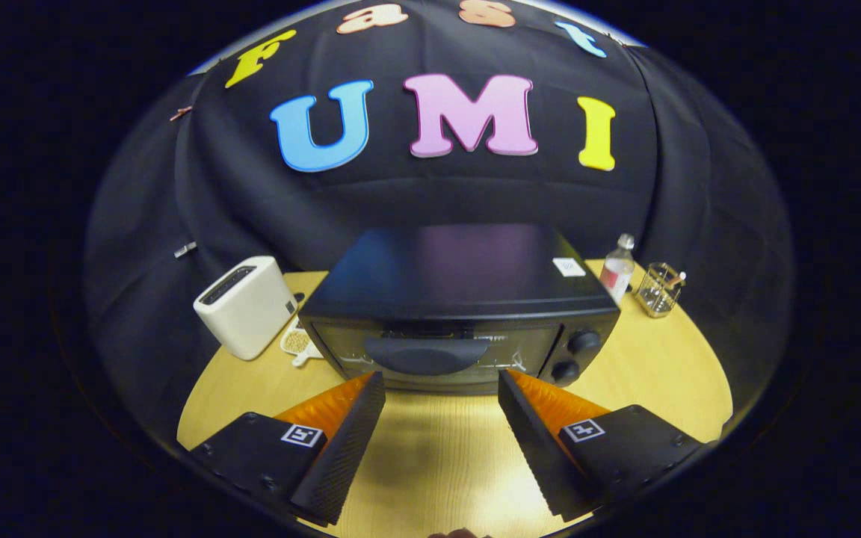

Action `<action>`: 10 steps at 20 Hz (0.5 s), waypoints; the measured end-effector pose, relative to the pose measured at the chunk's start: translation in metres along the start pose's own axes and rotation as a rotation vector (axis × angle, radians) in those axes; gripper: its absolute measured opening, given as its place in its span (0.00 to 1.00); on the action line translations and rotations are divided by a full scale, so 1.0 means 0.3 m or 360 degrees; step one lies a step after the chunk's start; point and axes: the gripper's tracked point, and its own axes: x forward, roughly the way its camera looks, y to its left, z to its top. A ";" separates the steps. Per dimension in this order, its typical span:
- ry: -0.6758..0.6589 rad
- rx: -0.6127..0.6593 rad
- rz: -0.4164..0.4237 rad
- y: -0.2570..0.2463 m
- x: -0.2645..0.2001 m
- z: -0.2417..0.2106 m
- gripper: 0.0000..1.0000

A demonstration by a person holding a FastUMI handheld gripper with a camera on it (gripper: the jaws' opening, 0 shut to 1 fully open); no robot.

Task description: Open the toaster oven, put the food inside, and close the toaster oven door.

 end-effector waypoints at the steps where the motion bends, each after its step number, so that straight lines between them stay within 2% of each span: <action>1: -0.0071 -0.0013 -0.0006 -0.017 -0.034 0.050 1.00; 6: -0.0438 -0.0064 -0.0069 -0.132 -0.261 0.302 1.00; 10: -0.0599 -0.0056 -0.0143 -0.234 -0.445 0.399 1.00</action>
